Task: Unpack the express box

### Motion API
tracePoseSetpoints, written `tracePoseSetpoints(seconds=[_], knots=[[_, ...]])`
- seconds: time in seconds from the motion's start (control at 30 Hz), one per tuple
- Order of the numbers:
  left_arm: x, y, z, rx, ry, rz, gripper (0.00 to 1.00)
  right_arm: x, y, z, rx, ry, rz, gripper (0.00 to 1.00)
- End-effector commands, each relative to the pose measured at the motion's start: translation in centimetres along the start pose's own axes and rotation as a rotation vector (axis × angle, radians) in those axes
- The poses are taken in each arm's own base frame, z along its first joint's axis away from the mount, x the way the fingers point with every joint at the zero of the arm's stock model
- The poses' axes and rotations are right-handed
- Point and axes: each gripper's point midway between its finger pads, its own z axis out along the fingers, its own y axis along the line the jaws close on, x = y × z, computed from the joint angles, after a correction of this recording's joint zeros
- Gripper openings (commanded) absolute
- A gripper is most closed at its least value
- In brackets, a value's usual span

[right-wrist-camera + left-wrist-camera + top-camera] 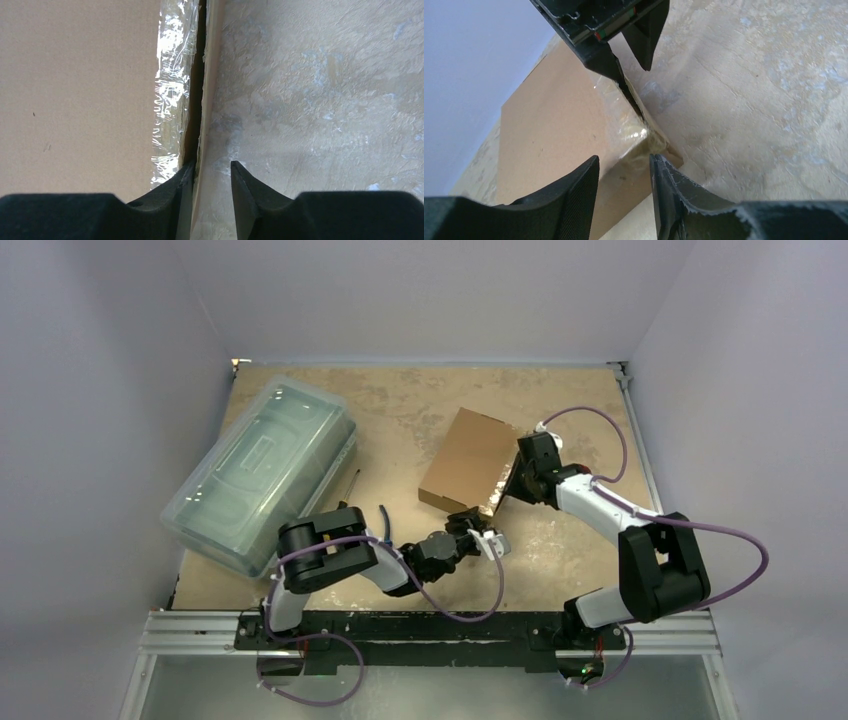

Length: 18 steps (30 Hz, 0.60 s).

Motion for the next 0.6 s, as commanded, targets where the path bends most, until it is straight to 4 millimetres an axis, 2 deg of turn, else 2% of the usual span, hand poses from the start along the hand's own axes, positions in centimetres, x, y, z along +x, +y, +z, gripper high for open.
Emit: tracePoseSetpoints(seconds=[0.0, 0.13, 0.27, 0.37, 0.5, 0.57], knots=[[-2.0, 1.1, 1.5, -0.081, -0.047, -0.102, 0.40, 0.0, 1.0, -0.7, -0.025, -0.013, -0.008, 0.37], [-1.8, 0.3, 2.3, -0.063, -0.033, -0.122, 0.36, 0.9, 1.6, -1.1, -0.066, -0.004, -0.019, 0.42], [-1.6, -0.2, 2.8, -0.055, -0.021, -0.134, 0.32, 2.3, 2.0, -1.6, -0.103, 0.019, 0.004, 0.42], [-1.4, -0.3, 3.0, -0.057, -0.018, -0.141, 0.31, 2.8, 1.8, -1.8, -0.104, 0.021, 0.018, 0.38], [-1.1, -0.5, 3.2, -0.054, 0.001, -0.154, 0.30, 4.0, 1.4, -1.3, -0.102, 0.053, 0.024, 0.27], [-1.1, -0.6, 3.4, -0.046, 0.013, -0.162, 0.30, 4.5, 1.3, -0.9, -0.105, 0.065, 0.032, 0.26]])
